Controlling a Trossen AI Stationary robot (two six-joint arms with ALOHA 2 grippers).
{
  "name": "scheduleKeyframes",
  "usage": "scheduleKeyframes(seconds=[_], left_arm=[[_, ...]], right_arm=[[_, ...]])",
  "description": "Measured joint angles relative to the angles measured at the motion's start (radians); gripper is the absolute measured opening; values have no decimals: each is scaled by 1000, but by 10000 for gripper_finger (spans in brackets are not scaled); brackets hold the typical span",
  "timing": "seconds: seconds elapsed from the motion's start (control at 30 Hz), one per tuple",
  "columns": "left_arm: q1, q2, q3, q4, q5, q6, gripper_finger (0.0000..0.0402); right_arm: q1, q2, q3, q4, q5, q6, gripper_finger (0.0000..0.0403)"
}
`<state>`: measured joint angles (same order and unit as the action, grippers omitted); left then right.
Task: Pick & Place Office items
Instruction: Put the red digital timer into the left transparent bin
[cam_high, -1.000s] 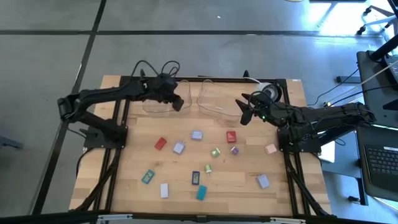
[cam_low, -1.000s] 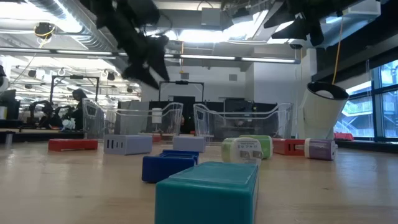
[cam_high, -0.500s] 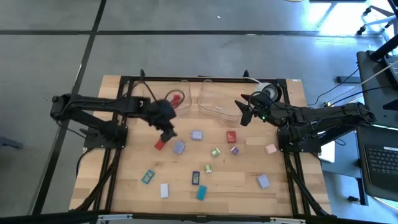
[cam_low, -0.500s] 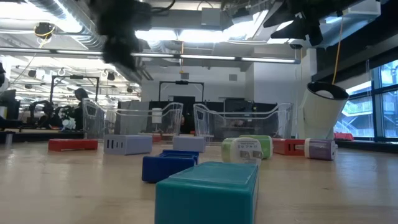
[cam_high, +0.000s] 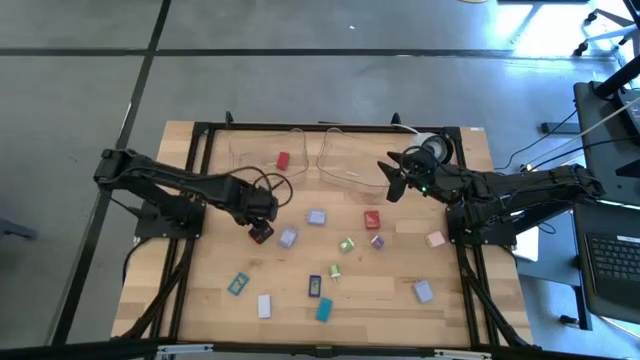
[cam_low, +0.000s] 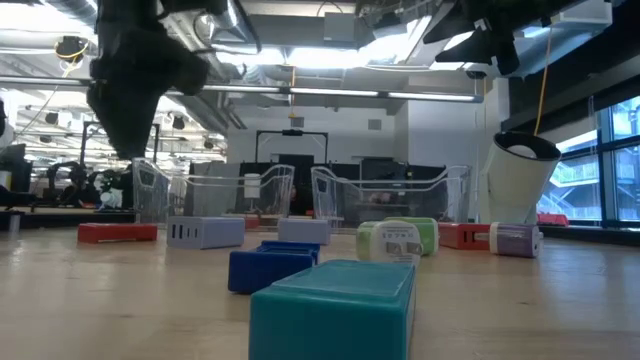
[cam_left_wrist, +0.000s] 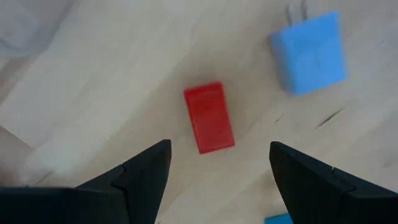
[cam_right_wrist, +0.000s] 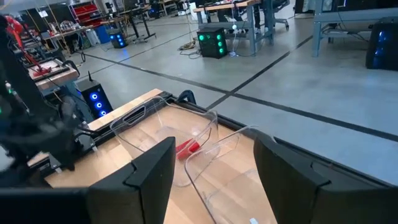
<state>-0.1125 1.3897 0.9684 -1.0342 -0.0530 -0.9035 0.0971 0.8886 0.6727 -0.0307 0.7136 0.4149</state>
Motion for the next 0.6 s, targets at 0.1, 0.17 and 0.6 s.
scheduleKeyframes(seconds=[0.1,0.17,0.6], left_arm=[[-9,64,0,2,2,1,270],[-9,110,0,2,4,5,270],[24,320,0,73,89,152,270]], right_arm=[[0,0,0,0,1,-9,221],[0,0,0,0,0,-11,221],[0,0,0,1,-86,-2,221]])
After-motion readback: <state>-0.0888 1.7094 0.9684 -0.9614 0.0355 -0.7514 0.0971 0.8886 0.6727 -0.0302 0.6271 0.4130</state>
